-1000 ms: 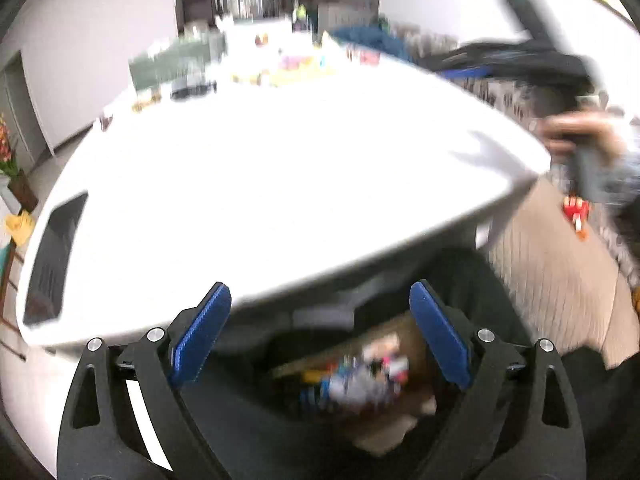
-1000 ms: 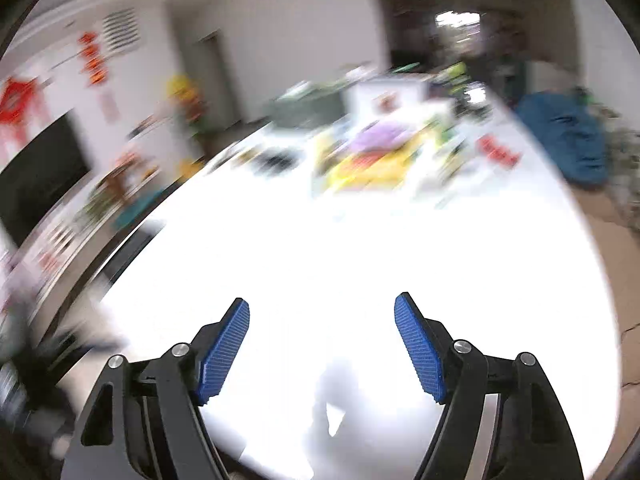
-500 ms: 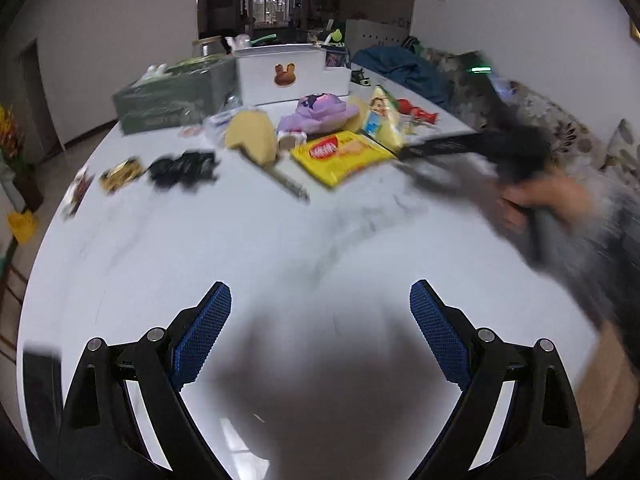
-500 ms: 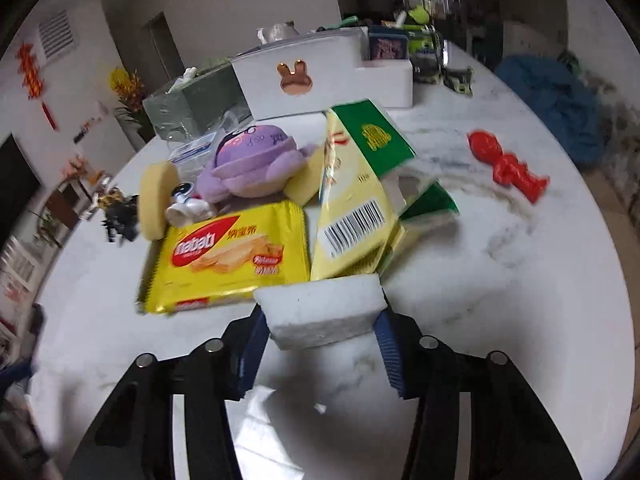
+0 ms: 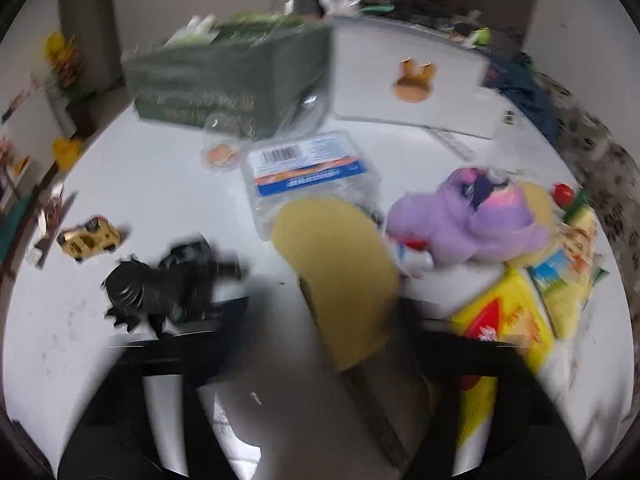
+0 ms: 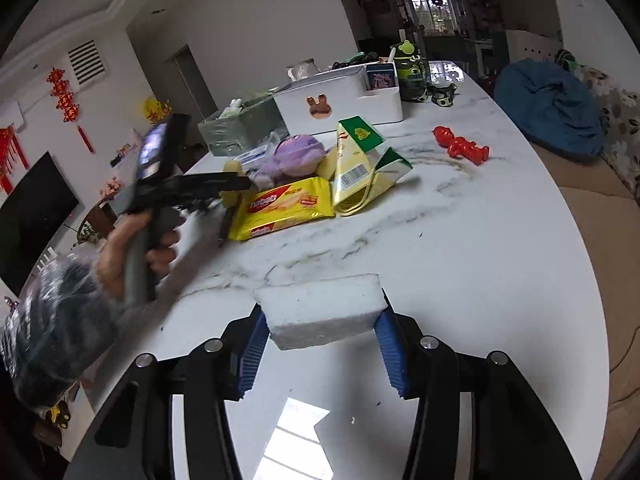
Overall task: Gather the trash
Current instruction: 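Grasp the white foam block with the right tool while the left tool grasps the yellow sponge, then lower the foam block and sponge into the box and open both tools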
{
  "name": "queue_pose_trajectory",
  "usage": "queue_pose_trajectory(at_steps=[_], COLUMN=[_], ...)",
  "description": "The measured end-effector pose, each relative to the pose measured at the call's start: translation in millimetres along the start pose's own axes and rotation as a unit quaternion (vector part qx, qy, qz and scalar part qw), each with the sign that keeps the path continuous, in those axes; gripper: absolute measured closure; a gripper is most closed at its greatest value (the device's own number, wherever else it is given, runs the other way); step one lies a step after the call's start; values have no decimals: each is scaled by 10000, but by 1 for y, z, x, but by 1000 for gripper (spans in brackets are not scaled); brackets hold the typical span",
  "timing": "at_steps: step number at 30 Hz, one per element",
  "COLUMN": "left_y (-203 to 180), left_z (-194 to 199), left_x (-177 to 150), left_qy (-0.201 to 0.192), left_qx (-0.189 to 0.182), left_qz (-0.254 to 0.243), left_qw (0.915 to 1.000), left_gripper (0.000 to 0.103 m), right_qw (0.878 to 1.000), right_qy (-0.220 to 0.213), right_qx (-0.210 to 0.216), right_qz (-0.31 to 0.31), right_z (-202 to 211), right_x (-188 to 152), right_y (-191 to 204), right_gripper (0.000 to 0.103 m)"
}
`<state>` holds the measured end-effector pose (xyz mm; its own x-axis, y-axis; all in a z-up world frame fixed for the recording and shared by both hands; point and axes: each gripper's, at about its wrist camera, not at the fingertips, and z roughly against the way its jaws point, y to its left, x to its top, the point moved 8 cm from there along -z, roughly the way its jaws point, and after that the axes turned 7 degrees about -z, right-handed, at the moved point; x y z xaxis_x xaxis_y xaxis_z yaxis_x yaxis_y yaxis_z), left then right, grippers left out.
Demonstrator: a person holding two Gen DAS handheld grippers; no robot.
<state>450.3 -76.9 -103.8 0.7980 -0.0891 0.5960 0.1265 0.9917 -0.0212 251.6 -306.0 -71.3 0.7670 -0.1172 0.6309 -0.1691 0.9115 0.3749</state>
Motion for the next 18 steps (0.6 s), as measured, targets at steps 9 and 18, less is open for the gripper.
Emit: queue_pose_trajectory(at_steps=[9,18], left_y=[2,-12], left_z=[134,269], left_x=[-69,-235], left_qy=[-1015,-1204], left_qx=[-353,-224], left_qz=[-607,-1192], left_qw=[9924,9853], left_gripper=[81,80], right_qw=[9995,9955], right_qy=[9,175], right_qx=[314,846], right_qz=[-45,394], right_z=[8,69], right_x=[-23,-121], right_y=[38,138], right_gripper=[53,53])
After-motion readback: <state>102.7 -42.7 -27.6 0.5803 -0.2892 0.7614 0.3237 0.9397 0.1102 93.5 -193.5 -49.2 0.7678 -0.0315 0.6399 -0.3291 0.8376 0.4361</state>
